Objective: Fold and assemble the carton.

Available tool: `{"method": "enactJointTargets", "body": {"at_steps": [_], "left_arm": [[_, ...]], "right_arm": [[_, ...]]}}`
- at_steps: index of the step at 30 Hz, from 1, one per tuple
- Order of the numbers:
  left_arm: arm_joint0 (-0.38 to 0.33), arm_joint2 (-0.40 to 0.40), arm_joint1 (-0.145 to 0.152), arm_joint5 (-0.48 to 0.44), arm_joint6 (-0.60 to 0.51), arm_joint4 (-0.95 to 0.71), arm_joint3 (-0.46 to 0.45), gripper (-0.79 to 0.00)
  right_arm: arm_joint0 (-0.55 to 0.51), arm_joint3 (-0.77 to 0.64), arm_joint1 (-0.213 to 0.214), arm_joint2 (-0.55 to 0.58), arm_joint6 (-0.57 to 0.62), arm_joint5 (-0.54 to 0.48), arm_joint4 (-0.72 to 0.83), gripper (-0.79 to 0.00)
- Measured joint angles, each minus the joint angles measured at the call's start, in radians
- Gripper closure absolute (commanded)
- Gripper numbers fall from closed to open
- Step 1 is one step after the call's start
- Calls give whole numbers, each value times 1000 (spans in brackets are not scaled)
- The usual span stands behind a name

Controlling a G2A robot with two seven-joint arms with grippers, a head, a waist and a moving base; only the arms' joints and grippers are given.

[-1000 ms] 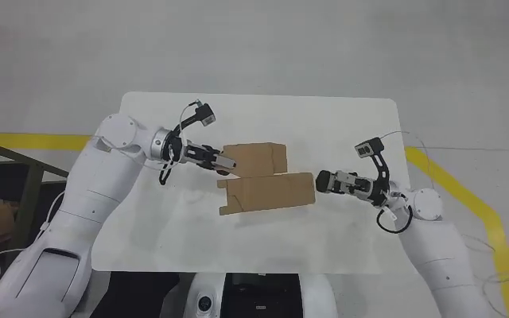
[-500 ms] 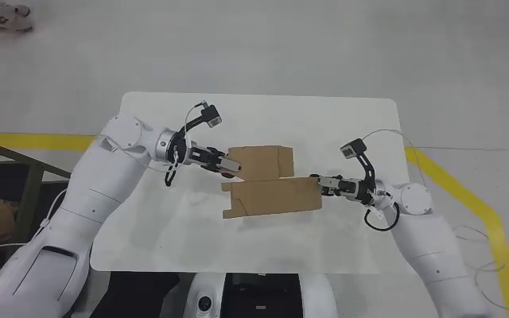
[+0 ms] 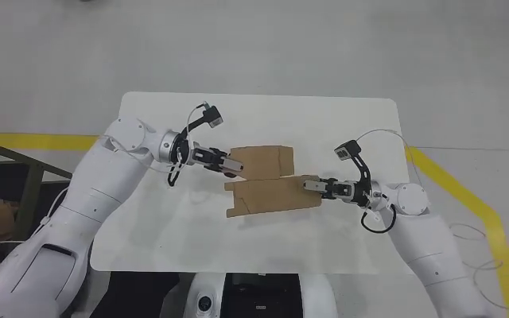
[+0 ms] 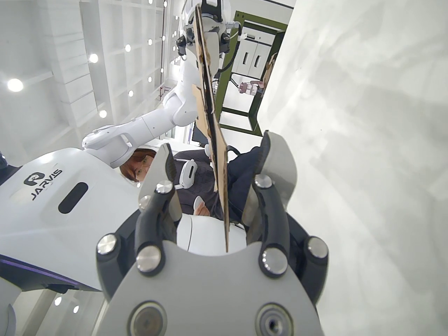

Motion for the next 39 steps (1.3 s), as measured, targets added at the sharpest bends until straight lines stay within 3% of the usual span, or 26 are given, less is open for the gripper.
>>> {"method": "enactJointTargets", "body": {"at_steps": [15, 26, 34, 35, 36, 39], "left_arm": [[-17, 45, 5, -22, 22, -25, 11, 0], [-30, 60, 6, -35, 36, -46, 34, 0], [-36, 70, 6, -37, 37, -48, 42, 0], [-36, 71, 6, -38, 38, -46, 44, -345], [-37, 72, 6, -40, 41, -46, 45, -785], [-37, 72, 6, -50, 50, -50, 55, -785]], "right_arm": [[15, -20, 3, -40, 3, 3, 33, -342], [23, -8, 5, -70, -3, -3, 42, -12], [30, -9, 7, -87, -7, -7, 51, 0], [30, -8, 7, -89, -7, -7, 55, 0], [30, -7, 7, -90, -6, -7, 59, 0], [32, -4, 7, -92, -6, -6, 70, 0]]}}
